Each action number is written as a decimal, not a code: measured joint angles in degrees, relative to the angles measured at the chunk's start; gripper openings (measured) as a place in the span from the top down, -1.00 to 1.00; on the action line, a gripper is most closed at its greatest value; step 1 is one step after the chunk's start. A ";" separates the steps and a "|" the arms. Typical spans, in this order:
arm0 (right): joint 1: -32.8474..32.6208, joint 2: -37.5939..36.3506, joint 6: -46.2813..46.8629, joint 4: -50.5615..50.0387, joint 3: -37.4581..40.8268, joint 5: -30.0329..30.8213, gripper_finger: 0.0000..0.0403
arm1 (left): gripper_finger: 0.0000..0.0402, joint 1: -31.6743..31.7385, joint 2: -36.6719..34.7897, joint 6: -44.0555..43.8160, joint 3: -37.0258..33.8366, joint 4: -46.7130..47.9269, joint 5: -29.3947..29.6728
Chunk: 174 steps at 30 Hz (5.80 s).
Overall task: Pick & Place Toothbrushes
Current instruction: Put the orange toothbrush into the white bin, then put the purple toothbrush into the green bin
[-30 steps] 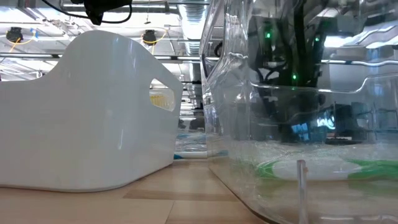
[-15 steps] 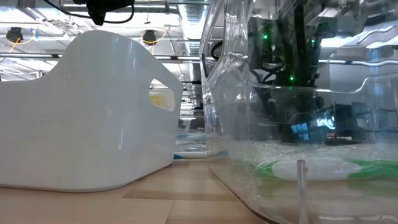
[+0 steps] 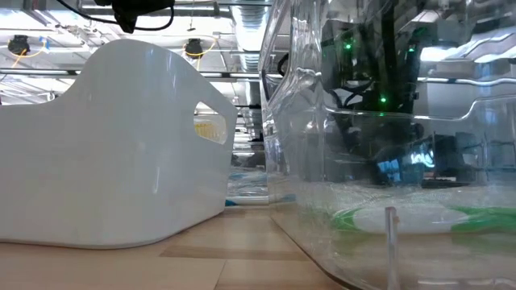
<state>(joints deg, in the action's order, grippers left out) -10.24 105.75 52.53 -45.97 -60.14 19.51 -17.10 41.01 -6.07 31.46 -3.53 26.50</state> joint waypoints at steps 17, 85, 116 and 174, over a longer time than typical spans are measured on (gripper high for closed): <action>-5.21 -0.79 -4.51 -17.95 -11.95 6.66 0.98 | 0.24 0.00 0.00 0.23 -0.02 -0.03 0.01; -15.23 35.31 3.21 -4.29 -73.40 -2.81 1.00 | 0.24 -2.88 -12.79 -8.37 -0.09 6.87 9.57; -13.40 35.93 -9.48 -4.43 -73.58 -6.39 1.00 | 0.24 -2.82 -12.78 -6.38 -0.09 5.17 10.43; -10.66 31.08 -16.50 -14.97 -74.64 -10.51 0.17 | 0.24 -2.82 -12.67 -6.23 -0.07 5.07 10.38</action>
<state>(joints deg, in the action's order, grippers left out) -20.91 136.82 36.03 -60.94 -134.78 9.00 -19.92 28.34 -12.29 31.40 1.54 36.88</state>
